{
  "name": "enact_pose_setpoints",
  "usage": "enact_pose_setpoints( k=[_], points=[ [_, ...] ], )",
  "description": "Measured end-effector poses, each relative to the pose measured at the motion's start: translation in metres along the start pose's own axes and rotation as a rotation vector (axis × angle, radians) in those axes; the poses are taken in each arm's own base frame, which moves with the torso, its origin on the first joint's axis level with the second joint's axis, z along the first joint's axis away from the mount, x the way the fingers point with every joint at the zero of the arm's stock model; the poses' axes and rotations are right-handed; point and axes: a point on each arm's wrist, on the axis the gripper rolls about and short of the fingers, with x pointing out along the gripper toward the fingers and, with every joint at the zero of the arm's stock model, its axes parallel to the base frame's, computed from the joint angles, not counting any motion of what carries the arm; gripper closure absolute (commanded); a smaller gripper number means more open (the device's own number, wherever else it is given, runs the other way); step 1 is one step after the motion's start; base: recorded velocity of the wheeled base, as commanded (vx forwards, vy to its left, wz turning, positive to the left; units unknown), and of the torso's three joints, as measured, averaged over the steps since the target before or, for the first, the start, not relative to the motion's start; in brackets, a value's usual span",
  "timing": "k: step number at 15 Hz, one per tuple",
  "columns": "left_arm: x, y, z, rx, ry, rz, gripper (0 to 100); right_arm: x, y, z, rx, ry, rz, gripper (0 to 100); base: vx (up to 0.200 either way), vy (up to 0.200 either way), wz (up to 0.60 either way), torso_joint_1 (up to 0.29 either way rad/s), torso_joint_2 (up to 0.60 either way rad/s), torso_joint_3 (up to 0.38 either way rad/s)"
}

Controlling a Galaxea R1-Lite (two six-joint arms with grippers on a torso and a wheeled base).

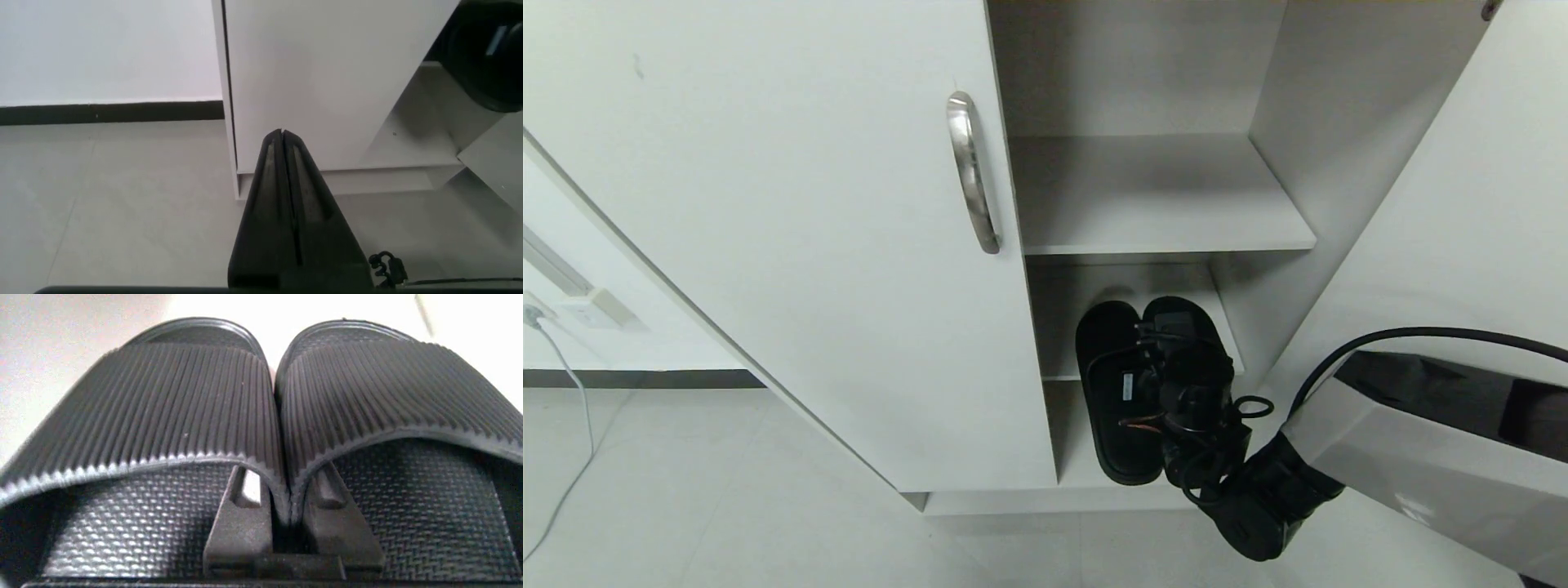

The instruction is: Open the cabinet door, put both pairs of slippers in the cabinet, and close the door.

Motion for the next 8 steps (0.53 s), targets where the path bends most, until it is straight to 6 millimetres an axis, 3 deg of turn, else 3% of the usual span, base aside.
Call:
enact_pose_setpoints(
  k=[8],
  points=[
    [0.000,0.000,0.000,-0.003,0.000,0.001,100,0.059,0.015,0.016,0.012,-0.010,-0.050,100,0.000,0.000,0.00,0.000,0.00,0.000]
  ],
)
